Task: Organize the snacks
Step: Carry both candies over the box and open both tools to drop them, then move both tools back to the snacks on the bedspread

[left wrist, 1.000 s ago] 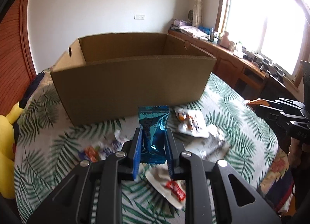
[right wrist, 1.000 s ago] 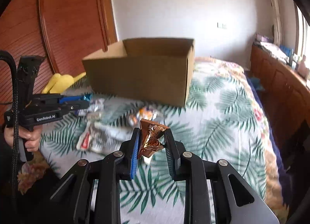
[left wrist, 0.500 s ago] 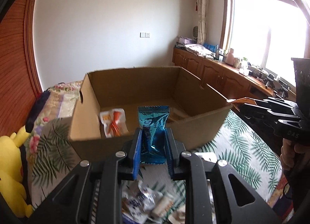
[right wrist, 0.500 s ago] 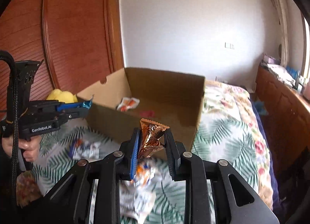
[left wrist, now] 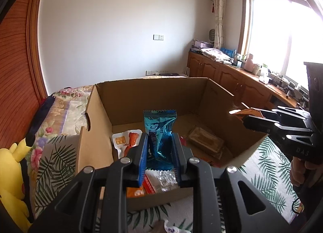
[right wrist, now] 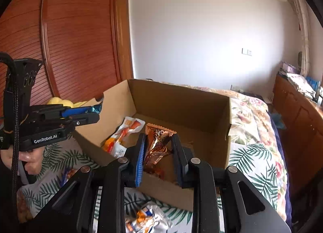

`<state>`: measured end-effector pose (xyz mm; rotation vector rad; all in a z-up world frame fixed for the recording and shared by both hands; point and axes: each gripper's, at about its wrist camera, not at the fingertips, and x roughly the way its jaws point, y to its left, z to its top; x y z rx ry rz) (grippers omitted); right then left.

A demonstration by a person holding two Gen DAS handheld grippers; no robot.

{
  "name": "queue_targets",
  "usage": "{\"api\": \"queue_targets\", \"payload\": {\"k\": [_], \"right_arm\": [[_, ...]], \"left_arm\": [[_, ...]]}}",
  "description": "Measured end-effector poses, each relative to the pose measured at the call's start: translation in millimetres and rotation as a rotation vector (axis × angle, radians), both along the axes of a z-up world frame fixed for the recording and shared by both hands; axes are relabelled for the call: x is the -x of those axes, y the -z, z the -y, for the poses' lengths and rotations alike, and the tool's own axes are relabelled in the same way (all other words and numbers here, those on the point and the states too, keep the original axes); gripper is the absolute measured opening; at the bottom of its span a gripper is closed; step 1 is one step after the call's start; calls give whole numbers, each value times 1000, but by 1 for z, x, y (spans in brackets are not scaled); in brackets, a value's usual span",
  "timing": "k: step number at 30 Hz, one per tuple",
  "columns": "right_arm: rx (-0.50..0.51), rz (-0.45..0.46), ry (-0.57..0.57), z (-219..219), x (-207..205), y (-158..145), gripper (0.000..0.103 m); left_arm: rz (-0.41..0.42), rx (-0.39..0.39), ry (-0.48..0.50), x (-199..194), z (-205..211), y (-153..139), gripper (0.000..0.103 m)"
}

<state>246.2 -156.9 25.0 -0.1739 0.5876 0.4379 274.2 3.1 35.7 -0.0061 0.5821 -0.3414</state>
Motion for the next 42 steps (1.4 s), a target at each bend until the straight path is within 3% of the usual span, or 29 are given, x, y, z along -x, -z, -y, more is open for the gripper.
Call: {"api": "queue_targets", "payload": {"k": [22, 32, 42], "right_arm": [[9, -45, 0, -7, -31, 23, 27], [-3, -31, 6, -5, -21, 18, 31], [-9, -17, 15, -3, 18, 5, 35]], "left_arm": [[-41, -14, -6, -28, 10, 22, 24], [-30, -21, -6, -18, 10, 19, 27], [-18, -15, 5, 18, 7, 7, 32]]}}
